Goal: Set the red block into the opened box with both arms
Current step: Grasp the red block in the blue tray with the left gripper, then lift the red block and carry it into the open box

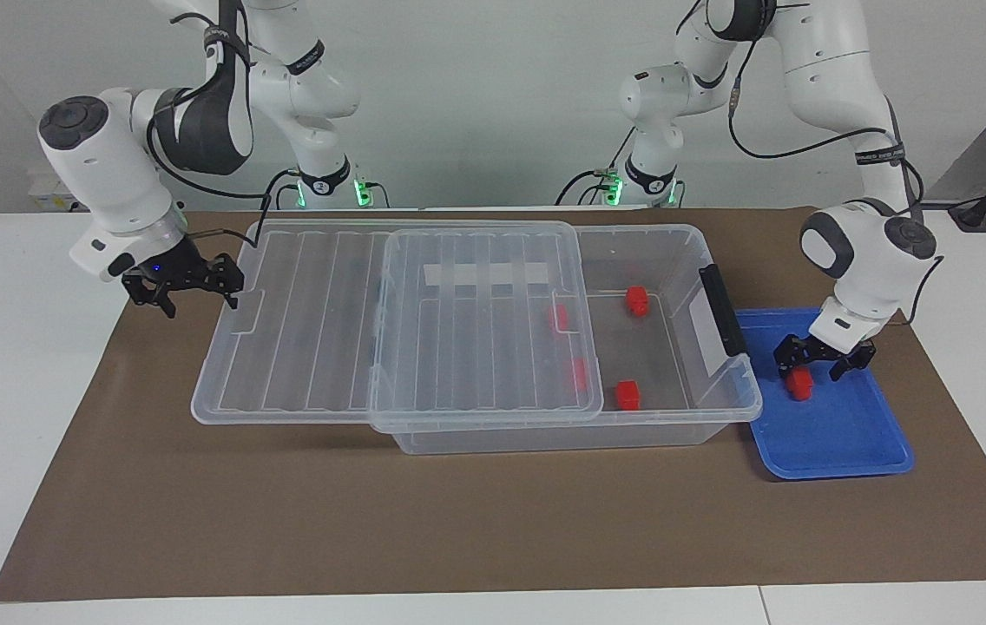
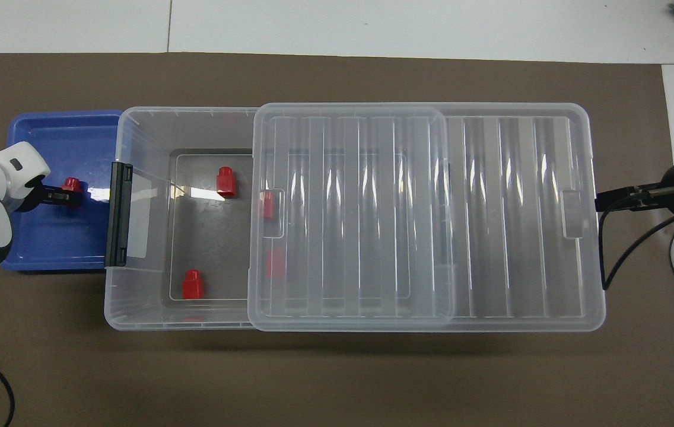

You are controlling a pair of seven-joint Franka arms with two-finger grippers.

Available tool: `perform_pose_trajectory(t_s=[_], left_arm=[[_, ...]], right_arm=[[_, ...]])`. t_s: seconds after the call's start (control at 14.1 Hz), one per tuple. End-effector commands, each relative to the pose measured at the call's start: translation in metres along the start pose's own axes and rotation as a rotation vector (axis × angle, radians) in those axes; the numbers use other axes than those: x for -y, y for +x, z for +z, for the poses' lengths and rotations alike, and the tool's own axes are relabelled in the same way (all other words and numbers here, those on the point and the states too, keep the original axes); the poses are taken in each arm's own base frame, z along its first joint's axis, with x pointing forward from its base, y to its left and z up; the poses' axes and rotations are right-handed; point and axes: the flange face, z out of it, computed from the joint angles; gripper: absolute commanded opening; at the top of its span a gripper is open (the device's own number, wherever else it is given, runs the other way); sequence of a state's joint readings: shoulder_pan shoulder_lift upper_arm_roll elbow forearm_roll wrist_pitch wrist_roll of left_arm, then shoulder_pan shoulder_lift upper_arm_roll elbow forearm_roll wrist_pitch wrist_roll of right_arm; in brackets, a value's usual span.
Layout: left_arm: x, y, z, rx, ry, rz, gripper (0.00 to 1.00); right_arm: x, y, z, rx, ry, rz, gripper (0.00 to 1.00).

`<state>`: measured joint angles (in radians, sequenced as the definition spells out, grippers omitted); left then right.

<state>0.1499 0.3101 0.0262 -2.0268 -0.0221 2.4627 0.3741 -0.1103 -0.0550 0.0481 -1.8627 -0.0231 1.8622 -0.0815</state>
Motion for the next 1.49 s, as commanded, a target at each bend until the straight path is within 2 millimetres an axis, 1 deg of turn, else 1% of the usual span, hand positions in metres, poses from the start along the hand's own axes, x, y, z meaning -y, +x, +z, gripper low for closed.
perform_pose_trajectory(t_s=[0.0, 0.07, 0.14, 0.21, 0.28, 0.35, 0.42, 0.5, 0.57, 0.64, 0.71, 0.85, 0.92, 1.06, 1.13, 1.27, 1.42], left_arm=[[0.001, -0.001, 0.000, 0.006, 0.007, 0.005, 0.00], [0.003, -0.001, -0.001, 0.013, 0.005, 0.000, 0.00], [0.003, 0.000, -0.003, 0.029, -0.005, -0.034, 0.00], [0.003, 0.006, -0.012, 0.045, -0.015, -0.098, 0.00], [-0.001, 0.015, -0.029, 0.074, -0.026, -0.132, 0.00], [-0.006, 0.027, -0.053, 0.111, -0.040, -0.144, 0.00], [-0.010, 0.039, -0.080, 0.149, -0.050, -0.162, 0.00], [-0.014, 0.050, -0.109, 0.173, -0.057, -0.199, 0.00], [-0.018, 0.056, -0.131, 0.190, -0.074, -0.234, 0.00], [-0.028, 0.060, -0.149, 0.207, -0.109, -0.278, 0.00], [-0.034, 0.060, -0.169, 0.212, -0.141, -0.341, 0.00], [-0.064, 0.062, -0.194, 0.210, -0.186, -0.458, 0.00], [-0.083, 0.066, -0.202, 0.212, -0.206, -0.540, 0.00], [-0.123, 0.073, -0.212, 0.215, -0.218, -0.702, 0.00], [-0.142, 0.077, -0.213, 0.218, -0.211, -0.758, 0.00], [-0.189, 0.082, -0.214, 0.197, -0.210, -0.751, 0.00], [-0.230, 0.079, -0.208, 0.178, -0.204, -0.769, 0.00]], right_arm=[[0.037, 0.011, -0.032, -0.010, -0.027, 0.086, 1.00], [0.052, 0.014, -0.042, -0.011, -0.031, 0.110, 1.00], [0.061, 0.019, -0.053, -0.016, -0.042, 0.124, 1.00], [0.068, 0.025, -0.065, -0.019, -0.046, 0.130, 1.00], [0.072, 0.033, -0.077, -0.023, -0.045, 0.127, 1.00], [0.072, 0.037, -0.088, -0.020, -0.041, 0.130, 1.00], [0.072, 0.035, -0.092, -0.012, -0.032, 0.135, 1.00], [0.070, 0.032, -0.092, -0.004, -0.032, 0.138, 1.00], [0.068, 0.027, -0.093, 0.013, -0.030, 0.143, 1.00], [0.065, 0.022, -0.095, 0.033, -0.032, 0.148, 1.00], [0.062, 0.017, -0.097, 0.040, -0.033, 0.152, 1.00], [0.060, 0.005, -0.092, 0.054, -0.034, 0.158, 1.00], [0.059, 0.004, -0.091, 0.055, -0.034, 0.161, 1.00], [0.043, 0.008, -0.090, 0.044, 0.006, 0.184, 1.00], [0.038, 0.008, -0.089, 0.046, 0.043, 0.204, 1.00], [0.036, 0.008, -0.089, 0.044, 0.043, 0.213, 1.00], [0.035, 0.008, -0.088, 0.049, 0.042, 0.216, 1.00]])
